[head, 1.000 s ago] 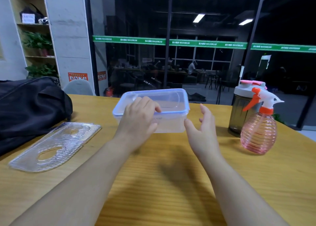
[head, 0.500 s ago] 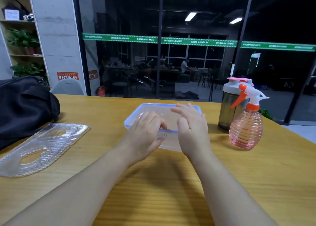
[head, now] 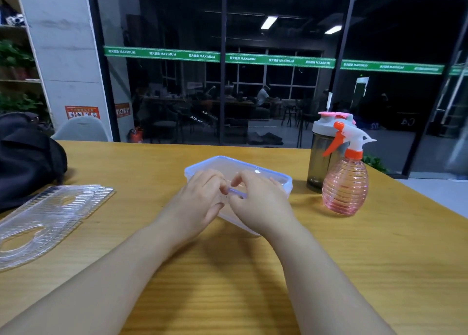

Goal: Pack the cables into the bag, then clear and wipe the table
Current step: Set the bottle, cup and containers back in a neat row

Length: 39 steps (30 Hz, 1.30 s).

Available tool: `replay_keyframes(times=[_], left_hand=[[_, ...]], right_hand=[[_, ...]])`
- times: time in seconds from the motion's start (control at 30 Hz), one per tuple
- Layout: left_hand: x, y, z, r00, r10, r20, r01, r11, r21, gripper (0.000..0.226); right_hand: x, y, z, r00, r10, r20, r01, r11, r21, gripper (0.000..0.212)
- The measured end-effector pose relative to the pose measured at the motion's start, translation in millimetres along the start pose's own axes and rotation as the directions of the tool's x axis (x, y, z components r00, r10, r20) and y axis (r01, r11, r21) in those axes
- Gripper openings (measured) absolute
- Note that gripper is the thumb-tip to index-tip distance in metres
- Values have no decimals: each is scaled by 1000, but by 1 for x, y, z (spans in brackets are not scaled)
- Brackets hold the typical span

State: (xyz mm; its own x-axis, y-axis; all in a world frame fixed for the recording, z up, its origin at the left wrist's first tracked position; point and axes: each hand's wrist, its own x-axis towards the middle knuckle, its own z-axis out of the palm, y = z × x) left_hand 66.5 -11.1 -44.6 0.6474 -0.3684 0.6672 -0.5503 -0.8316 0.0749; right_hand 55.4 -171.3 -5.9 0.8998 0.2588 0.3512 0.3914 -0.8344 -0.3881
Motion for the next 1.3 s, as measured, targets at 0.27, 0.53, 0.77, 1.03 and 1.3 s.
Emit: replay_keyframes(times=[0.27,0.53,0.77,1.03,1.3], left_hand=[[-6,0,-1,989,-99,109,97,995,29,57],[-5,-1,-6,952,-265,152,272,962,-24,56],[-8,-10,-7,876,-420,238,443,895,-50,57],[-6,-19,-13,782,-568,257,550,823,142,59],[-18,-58,-26,419,-891,175,741,446,501,69]], right_hand=[[15,24,18,977,109,-184,-118,992,-38,30],[26,42,19,924,200,-326,-223,974,-33,29],[30,40,22,883,249,-397,-284,958,-31,36],[27,38,24,932,217,-291,-256,961,-104,39],[19,25,29,869,-50,-492,151,974,167,38]])
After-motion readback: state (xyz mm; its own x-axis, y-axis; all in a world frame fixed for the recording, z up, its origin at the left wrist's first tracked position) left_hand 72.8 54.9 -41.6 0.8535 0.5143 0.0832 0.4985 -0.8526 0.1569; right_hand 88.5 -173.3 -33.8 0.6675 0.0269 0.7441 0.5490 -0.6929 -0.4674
